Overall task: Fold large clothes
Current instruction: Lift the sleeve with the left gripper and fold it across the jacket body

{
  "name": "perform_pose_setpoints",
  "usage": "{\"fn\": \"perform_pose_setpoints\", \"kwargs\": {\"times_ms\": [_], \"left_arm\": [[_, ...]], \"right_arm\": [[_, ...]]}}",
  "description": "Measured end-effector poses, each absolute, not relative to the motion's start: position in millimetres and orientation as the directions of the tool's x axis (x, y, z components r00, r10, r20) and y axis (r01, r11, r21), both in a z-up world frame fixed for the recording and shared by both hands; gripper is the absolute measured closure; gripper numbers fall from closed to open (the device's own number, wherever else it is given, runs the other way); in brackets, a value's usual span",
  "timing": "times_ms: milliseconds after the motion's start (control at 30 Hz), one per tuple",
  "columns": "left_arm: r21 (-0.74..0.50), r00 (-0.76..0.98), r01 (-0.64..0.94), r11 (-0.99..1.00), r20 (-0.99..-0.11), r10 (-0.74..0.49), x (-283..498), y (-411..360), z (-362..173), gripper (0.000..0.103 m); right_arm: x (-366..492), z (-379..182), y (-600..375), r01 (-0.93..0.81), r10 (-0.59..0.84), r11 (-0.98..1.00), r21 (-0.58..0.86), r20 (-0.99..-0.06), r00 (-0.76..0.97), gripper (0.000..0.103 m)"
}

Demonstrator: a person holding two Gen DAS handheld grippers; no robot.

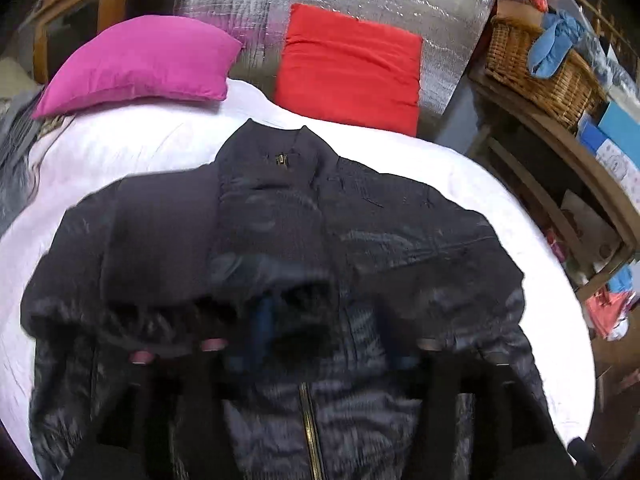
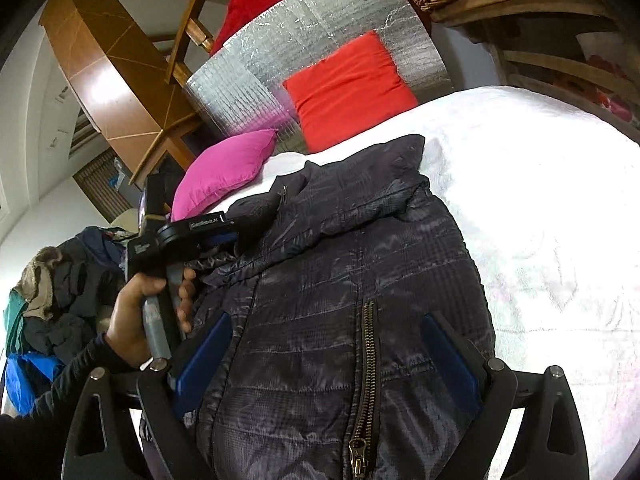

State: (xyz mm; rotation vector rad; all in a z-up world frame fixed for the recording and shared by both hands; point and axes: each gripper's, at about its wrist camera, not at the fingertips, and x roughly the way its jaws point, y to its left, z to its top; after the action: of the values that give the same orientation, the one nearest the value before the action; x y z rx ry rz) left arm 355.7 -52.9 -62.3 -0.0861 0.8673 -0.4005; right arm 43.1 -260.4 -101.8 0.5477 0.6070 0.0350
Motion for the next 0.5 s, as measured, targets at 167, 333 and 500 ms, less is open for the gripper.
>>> {"fn": "perform_pose_setpoints", "kwargs": {"times_ms": [167, 333, 500], "left_arm": [[-0.356, 0.597, 0.262, 0.897, -0.67, -0.441, 320.9, -6.9, -58.5, 0.027], [-0.508, 0.788, -0.042, 0.86, -0.546, -0.284, 268.0, 82.7, -69.2, 0.025], [-0.505, 0.85, -0.257, 0.824, -0.523, -0.056, 233.0, 114.0, -94.4, 0.022]], "right_arm": [[62.5, -90.7, -248.7, 0.099, 0.195, 0.883, 0.459, -0.55, 0.812, 0.006], [112.1, -51.1, -205.0, -0.015, 0.154, 0.97, 0.241, -0.571, 0.807, 0.006], [187.1, -30.7, -118.3, -0.192, 0.049, 0.965, -0.179, -0.597, 0.801, 0.006]]}}
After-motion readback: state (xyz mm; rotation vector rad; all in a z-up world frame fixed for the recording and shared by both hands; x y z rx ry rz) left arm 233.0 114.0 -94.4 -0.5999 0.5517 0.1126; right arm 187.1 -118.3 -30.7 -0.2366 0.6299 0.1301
